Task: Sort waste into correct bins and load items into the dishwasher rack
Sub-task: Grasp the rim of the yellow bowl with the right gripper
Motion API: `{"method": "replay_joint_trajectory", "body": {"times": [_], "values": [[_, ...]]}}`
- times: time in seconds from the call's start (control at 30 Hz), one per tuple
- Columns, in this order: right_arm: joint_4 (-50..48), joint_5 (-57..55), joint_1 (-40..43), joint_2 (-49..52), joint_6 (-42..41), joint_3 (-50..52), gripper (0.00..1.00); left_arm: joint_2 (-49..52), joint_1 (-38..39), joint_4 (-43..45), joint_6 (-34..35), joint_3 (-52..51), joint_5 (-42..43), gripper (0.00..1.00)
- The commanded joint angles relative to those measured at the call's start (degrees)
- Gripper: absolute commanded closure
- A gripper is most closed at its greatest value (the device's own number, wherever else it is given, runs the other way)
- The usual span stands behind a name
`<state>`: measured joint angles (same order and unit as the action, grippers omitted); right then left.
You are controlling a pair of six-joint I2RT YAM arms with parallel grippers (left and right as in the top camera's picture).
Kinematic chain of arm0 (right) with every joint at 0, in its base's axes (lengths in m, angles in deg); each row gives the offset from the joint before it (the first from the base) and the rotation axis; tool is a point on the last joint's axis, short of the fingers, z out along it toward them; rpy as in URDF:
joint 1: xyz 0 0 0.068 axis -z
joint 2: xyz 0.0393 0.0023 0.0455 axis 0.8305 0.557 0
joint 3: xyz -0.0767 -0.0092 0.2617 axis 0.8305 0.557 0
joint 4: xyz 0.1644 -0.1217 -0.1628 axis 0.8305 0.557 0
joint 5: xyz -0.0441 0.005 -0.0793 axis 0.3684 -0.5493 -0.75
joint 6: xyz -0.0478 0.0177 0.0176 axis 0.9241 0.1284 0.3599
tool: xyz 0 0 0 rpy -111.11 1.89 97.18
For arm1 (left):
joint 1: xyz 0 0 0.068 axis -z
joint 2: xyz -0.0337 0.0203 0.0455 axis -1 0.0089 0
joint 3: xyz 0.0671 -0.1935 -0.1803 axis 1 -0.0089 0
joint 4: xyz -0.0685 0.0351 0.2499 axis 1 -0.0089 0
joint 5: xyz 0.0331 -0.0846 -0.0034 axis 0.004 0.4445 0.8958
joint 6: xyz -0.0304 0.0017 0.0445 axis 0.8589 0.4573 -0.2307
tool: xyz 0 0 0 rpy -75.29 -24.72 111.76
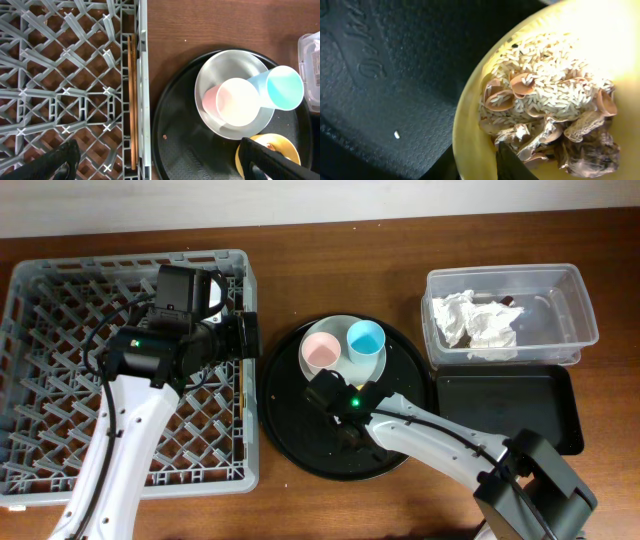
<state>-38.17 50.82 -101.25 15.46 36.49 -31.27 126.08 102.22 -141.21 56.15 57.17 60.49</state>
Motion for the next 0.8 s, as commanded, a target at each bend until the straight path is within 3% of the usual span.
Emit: {"method": "replay_joint_trajectory", "body": {"times": [0.0, 0.33, 0.77], "values": [[-0.7, -2.2, -0.2, -0.2, -1.9, -1.1, 0.75, 0.0, -0.2, 0.0, 0.6, 0.4, 0.4, 0.01], [-2.5, -1.7, -0.2, 0.0, -2.0, -2.0, 0.71, 0.0, -0.2, -0.1, 0.6, 0.4, 0.4, 0.01], [-0.3, 1.7, -0.3, 0.0, -2.5, -1.3, 0.91, 0.0, -0.2, -0.1, 0.6, 0.4, 0.4, 0.01]]}}
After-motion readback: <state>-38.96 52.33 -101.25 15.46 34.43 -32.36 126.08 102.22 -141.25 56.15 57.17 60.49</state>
